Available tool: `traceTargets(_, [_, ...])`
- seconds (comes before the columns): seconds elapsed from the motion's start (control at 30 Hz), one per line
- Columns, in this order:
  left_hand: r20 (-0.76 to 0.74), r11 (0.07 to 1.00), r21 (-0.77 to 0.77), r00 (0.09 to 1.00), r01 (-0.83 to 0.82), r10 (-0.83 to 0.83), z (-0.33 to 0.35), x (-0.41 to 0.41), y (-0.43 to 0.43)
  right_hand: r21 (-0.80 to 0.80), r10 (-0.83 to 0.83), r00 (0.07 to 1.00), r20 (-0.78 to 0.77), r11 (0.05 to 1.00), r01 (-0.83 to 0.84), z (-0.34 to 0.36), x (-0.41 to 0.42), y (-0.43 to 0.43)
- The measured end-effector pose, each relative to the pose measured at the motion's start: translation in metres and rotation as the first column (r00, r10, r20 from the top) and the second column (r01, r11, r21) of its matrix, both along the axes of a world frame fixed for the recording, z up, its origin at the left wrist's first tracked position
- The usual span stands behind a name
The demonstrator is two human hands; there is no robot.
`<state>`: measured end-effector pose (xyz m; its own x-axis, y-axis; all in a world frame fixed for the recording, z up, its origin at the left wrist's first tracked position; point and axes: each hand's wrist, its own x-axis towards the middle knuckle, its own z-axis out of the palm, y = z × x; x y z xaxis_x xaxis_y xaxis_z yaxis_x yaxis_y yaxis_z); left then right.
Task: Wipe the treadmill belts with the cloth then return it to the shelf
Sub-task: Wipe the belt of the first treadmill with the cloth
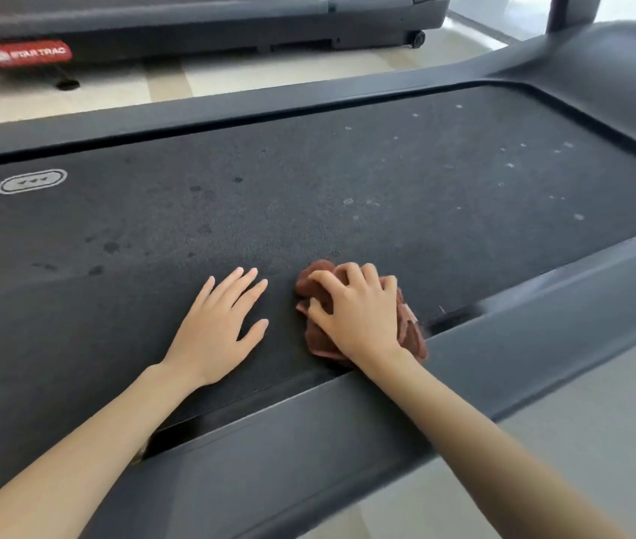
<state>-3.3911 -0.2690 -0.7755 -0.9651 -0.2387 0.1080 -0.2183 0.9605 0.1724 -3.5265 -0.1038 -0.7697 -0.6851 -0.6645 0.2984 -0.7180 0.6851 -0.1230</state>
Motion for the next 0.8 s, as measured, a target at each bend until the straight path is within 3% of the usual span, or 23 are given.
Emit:
traceTargets(0.07, [0.008,1.000,0.004,1.000,-0.001,0.001,0.001,-0.001,0.001,-0.001,0.081,0.996,0.033,0.997,-0.081,0.003,-0.012,0.010])
traceTargets(0.13, [0.015,1.000,0.015,1.000,-0.009,0.009,0.002,0.000,0.002,-0.027,0.037,0.998,0.050,0.999,-0.036,0.004,-0.037,0.026])
traceTargets(0.23, [0.017,1.000,0.018,1.000,-0.018,0.018,0.001,0.002,0.006,-0.058,-0.206,0.976,0.074,0.976,0.211,0.007,-0.086,0.055])
traceTargets(0.33, [0.015,0.999,0.021,1.000,-0.024,0.024,0.002,0.001,0.005,-0.052,-0.437,0.889,0.139,0.893,0.447,0.010,-0.123,0.079])
traceTargets(0.43, [0.014,1.000,-0.004,1.000,-0.015,0.015,0.002,0.001,0.004,-0.026,-0.533,0.829,0.170,0.838,0.545,0.013,-0.117,0.062])
traceTargets(0.6, [-0.004,0.999,-0.001,0.999,-0.036,0.036,0.001,0.000,0.000,-0.012,-0.238,0.969,0.071,0.971,0.240,0.009,-0.026,0.003])
traceTargets(0.8, [0.020,0.997,-0.042,0.998,-0.061,0.062,0.000,0.012,-0.034,-0.008,0.023,0.999,0.030,1.000,-0.023,0.012,0.027,-0.006])
